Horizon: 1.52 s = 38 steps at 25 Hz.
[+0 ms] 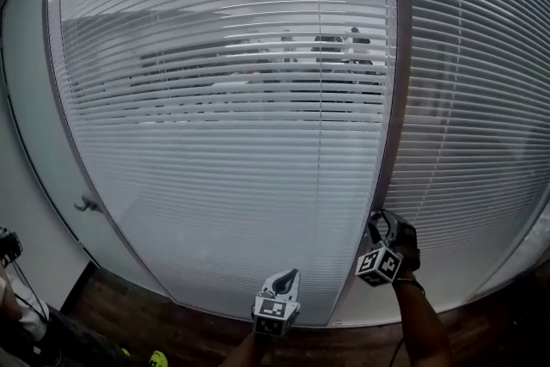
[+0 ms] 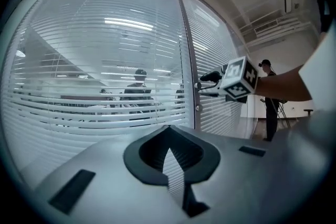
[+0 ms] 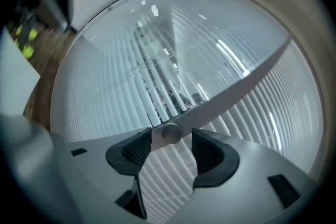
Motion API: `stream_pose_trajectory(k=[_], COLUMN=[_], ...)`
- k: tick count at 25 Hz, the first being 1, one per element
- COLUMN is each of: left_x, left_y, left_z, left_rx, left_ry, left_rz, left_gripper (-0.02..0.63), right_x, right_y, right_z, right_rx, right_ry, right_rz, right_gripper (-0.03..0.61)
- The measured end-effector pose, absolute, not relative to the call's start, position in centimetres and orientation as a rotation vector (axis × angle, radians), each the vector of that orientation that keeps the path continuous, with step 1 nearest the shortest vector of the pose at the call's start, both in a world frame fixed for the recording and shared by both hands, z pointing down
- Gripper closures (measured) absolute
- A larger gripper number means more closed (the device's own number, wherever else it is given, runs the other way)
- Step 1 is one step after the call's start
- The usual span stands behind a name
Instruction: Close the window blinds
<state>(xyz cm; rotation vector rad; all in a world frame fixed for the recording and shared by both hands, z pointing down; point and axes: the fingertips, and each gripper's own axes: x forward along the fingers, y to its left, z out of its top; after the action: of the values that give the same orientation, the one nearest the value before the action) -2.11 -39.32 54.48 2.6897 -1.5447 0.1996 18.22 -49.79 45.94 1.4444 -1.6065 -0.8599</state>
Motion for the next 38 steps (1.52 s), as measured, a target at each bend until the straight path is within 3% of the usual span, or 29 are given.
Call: stream_pose_trajectory(k=[7, 19, 25, 34, 38], left_x=[-1.2, -1.2, -1.4, -1.2, -1.1], left_y=[-39.2, -39.3, -39.4, -40.6, -39.5], left_z=[54.7, 55.6, 56.0, 57.0, 56.5], left_rx=[2.705, 2.701, 2.682, 2.735, 2.691], left_ry=[-1.528, -1.518, -1.522, -1.541, -1.505], left_rz=[0.229, 0.238, 0.236, 0.135, 0.246], left_gripper=[0.612, 0.612, 0.612, 0.612, 0.612], right_x=[19.1, 19.8, 19.9, 18.7, 18.3], right_y=[-49.0, -49.7, -50.2, -50.0, -50.1], right_z=[45.0, 44.8, 45.0, 45.1, 45.5], right_rx=[1.87, 2.072, 2.018, 1.606, 1.419], right_ry=[-2.198, -2.266, -2.225, -1.774, -1.574], right_rz=[-0.143, 0.013, -0.128, -0.745, -0.959], right_gripper=[0.379, 0.453, 0.454, 0.454, 0.454])
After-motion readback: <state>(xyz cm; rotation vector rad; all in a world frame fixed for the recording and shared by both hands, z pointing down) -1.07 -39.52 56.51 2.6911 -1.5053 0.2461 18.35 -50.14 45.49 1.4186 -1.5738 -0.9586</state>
